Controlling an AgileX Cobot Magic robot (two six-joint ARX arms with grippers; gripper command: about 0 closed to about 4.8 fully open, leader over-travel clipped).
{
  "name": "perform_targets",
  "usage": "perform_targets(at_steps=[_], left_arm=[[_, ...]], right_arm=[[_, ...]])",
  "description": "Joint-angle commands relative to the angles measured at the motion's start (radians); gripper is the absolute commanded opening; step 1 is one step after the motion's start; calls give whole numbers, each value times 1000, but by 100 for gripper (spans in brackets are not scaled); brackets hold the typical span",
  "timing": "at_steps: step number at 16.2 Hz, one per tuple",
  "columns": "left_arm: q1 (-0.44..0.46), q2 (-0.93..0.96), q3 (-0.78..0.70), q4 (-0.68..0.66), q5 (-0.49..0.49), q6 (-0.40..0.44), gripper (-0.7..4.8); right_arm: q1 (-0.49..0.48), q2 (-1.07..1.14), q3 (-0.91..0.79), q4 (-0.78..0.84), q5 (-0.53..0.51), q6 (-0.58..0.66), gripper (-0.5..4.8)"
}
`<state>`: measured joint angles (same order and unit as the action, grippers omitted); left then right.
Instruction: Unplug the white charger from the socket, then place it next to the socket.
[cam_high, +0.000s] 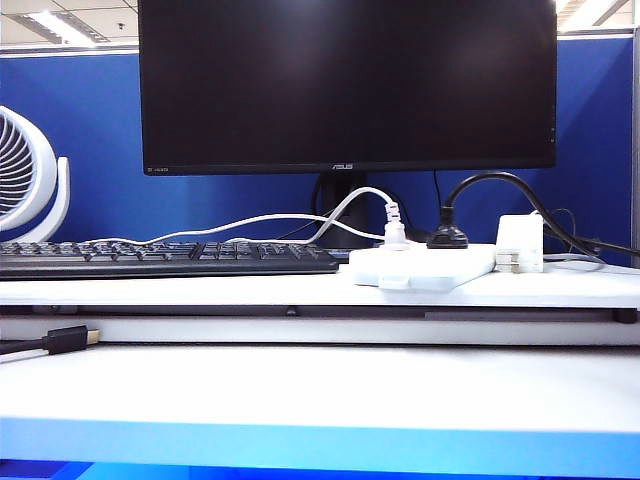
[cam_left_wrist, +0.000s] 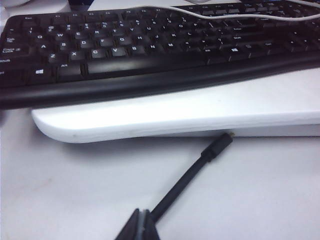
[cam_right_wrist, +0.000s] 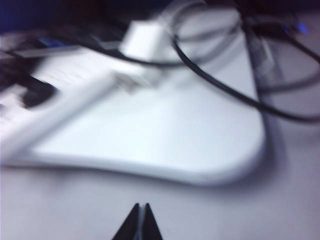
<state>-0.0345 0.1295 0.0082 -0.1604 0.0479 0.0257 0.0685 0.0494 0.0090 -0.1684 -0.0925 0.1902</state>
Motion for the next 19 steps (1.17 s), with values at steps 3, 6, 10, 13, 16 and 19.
perform_targets(at_steps=[3,6,10,13,16,19], left_arm=[[1,3,-2,-17,0,0,-2],[1,3,-2,-10,0,0,-2],[1,3,-1,-10,0,0,-2],[1,1,-1,-10,0,0,-2],[1,0,-1,-10,0,0,-2],[1,-3,-1,-9,0,0,-2]], right_arm=[[0,132,-4,-7,116,0,-6],[0,80,-4,-3,113,0,-5],[0,-52,-4,5,114,0,-5],[0,-48,-4,37,113,0,-6],[0,-48,-4,37,132,-2,-5],[-3,-48,-4,-3,159,-82,-6]])
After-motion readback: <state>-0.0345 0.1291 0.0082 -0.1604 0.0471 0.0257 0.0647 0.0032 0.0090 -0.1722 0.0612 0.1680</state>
